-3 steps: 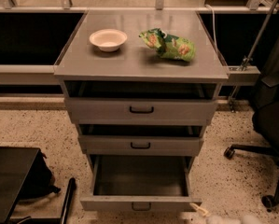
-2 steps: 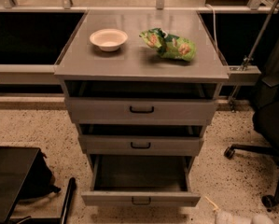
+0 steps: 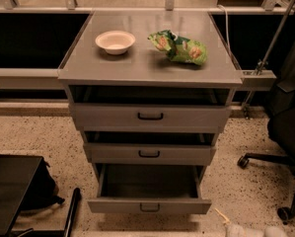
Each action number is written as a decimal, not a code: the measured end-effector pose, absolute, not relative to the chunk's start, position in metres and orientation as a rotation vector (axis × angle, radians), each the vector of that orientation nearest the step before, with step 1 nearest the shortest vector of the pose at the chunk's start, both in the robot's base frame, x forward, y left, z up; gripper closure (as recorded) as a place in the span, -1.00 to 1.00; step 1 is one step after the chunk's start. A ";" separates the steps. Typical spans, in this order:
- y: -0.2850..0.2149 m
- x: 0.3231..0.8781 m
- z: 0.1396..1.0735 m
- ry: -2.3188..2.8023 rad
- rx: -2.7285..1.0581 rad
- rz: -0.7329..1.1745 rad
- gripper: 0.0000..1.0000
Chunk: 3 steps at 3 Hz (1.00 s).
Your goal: Close bottom drawer
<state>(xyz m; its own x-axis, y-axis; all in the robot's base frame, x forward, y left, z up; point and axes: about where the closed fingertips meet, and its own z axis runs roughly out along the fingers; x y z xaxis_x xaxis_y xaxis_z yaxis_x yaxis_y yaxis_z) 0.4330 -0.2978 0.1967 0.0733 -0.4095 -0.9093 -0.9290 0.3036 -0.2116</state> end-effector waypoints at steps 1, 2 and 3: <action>-0.274 0.399 0.202 1.484 -1.354 0.729 -1.00; -0.274 0.399 0.202 1.485 -1.354 0.729 -1.00; -0.270 0.417 0.192 1.512 -1.360 0.729 -1.00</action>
Offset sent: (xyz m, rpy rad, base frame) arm -0.0234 0.0101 0.0056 -0.0015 0.0247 0.0748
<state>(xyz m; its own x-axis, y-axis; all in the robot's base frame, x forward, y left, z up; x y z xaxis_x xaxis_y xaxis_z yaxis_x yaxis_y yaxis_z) 0.4166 -0.2701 0.1918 0.0608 -0.4051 -0.9123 -0.9661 0.2058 -0.1558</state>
